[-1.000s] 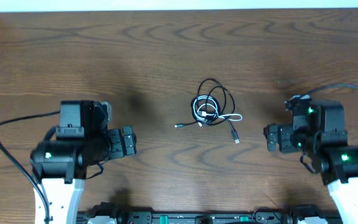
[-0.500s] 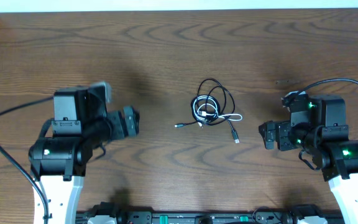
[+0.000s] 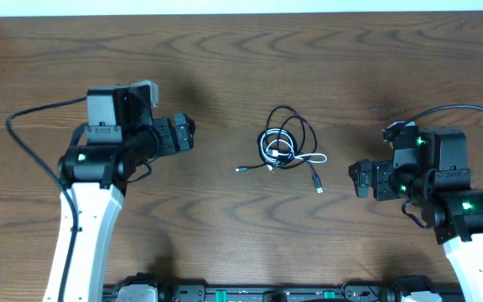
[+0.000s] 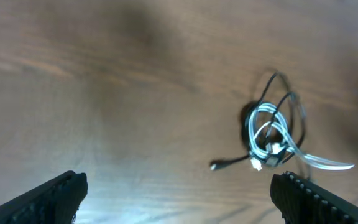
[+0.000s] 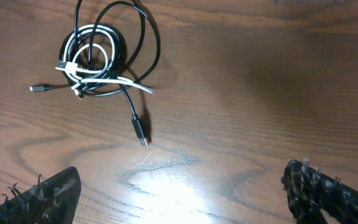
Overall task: Untangle cables
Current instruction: 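Raise both arms and move the left gripper toward the cable bundle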
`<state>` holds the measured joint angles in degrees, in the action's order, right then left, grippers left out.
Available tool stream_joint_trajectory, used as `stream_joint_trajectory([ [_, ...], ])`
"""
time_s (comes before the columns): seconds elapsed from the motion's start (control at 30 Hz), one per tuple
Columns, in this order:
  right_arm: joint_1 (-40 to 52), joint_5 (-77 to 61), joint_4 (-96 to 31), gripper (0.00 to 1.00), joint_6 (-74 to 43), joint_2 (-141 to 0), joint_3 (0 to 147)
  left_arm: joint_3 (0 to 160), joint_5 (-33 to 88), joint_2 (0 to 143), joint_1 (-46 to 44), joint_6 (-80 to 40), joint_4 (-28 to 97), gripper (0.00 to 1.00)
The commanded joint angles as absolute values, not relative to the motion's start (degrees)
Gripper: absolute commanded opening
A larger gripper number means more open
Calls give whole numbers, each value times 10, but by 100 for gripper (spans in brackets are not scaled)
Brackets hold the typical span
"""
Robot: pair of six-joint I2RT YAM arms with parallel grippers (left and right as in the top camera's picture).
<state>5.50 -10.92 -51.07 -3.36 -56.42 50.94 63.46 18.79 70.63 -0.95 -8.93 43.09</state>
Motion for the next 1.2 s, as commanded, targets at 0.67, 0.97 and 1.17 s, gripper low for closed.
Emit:
stream_joint_trajectory([
  [0.67,58,-156,-463,99,-82,-564,521,640,159,836,-123,-57,342,97],
  [0.97,58,-156,-463,99,-82,-564,521,640,159,952,-193,-57,260,88],
  [1.17,58,-156,-463,99,-82,-564,521,640,159,1020,-236,-78,221,69],
])
